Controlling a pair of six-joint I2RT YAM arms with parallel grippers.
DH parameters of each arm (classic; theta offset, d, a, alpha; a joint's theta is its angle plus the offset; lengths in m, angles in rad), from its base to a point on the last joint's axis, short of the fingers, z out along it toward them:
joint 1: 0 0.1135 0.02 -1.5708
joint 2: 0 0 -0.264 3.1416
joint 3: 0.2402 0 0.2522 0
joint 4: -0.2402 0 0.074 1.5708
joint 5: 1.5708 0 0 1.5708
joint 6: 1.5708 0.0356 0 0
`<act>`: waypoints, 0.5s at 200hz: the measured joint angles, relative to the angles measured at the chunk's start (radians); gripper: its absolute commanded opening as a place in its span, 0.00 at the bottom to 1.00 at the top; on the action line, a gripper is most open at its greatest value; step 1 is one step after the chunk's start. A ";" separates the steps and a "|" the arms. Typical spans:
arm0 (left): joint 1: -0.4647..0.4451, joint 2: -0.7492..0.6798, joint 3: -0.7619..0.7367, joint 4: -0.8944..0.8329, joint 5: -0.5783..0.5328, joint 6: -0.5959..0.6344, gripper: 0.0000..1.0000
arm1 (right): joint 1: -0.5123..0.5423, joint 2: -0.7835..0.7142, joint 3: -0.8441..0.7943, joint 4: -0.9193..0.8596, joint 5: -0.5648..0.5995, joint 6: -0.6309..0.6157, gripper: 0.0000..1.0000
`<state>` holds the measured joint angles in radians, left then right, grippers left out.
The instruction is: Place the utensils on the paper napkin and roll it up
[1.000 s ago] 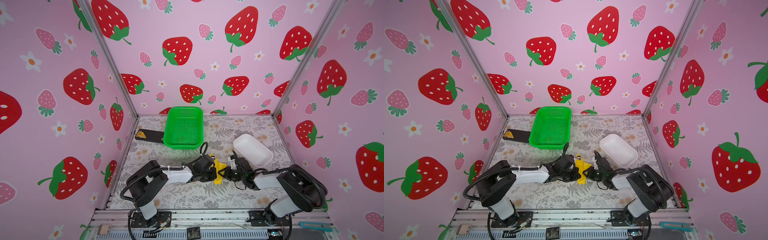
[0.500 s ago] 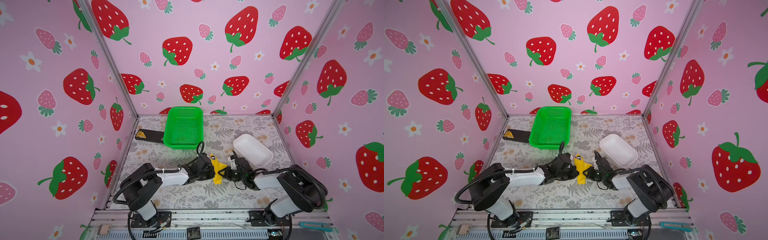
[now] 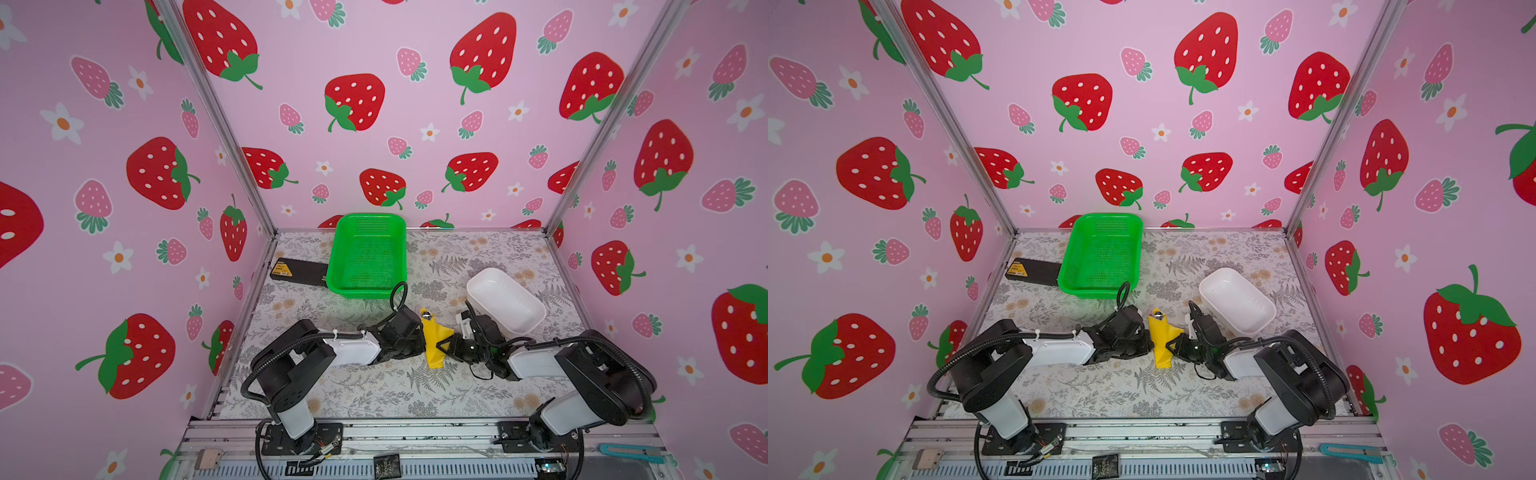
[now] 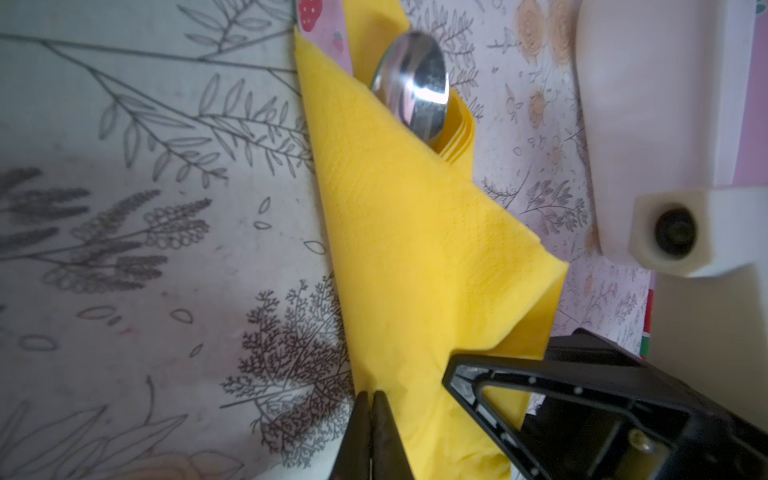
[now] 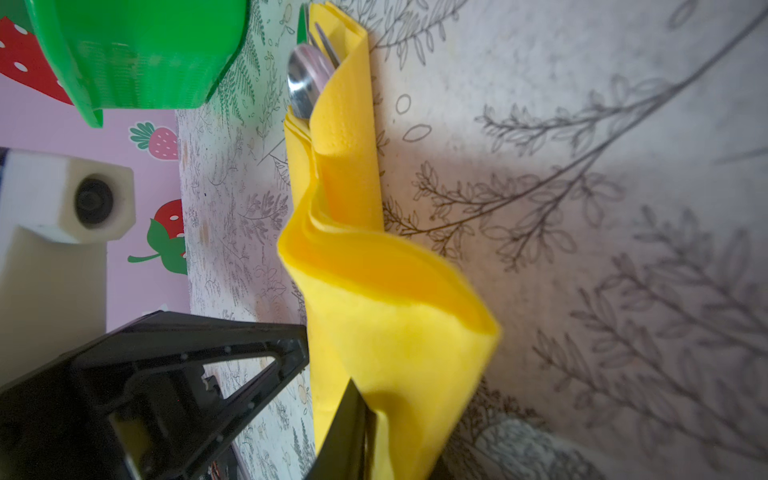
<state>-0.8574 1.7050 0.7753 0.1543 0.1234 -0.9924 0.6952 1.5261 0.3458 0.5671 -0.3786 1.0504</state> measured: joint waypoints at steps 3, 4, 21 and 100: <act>0.000 -0.002 -0.002 -0.002 -0.001 0.000 0.07 | 0.000 0.000 0.000 0.000 0.000 0.000 0.15; 0.000 -0.002 -0.002 -0.003 -0.002 0.000 0.07 | 0.000 0.000 0.000 0.000 0.000 0.000 0.15; 0.000 -0.028 -0.005 -0.016 -0.004 0.005 0.07 | 0.000 0.000 -0.001 0.001 0.000 0.000 0.15; 0.000 0.010 0.058 0.032 0.076 0.026 0.07 | 0.000 -0.006 -0.005 -0.001 0.001 0.000 0.15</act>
<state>-0.8574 1.7153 0.8333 0.1860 0.1997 -0.9668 0.6952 1.5204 0.3408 0.5663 -0.3779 1.0508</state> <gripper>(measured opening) 0.068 0.152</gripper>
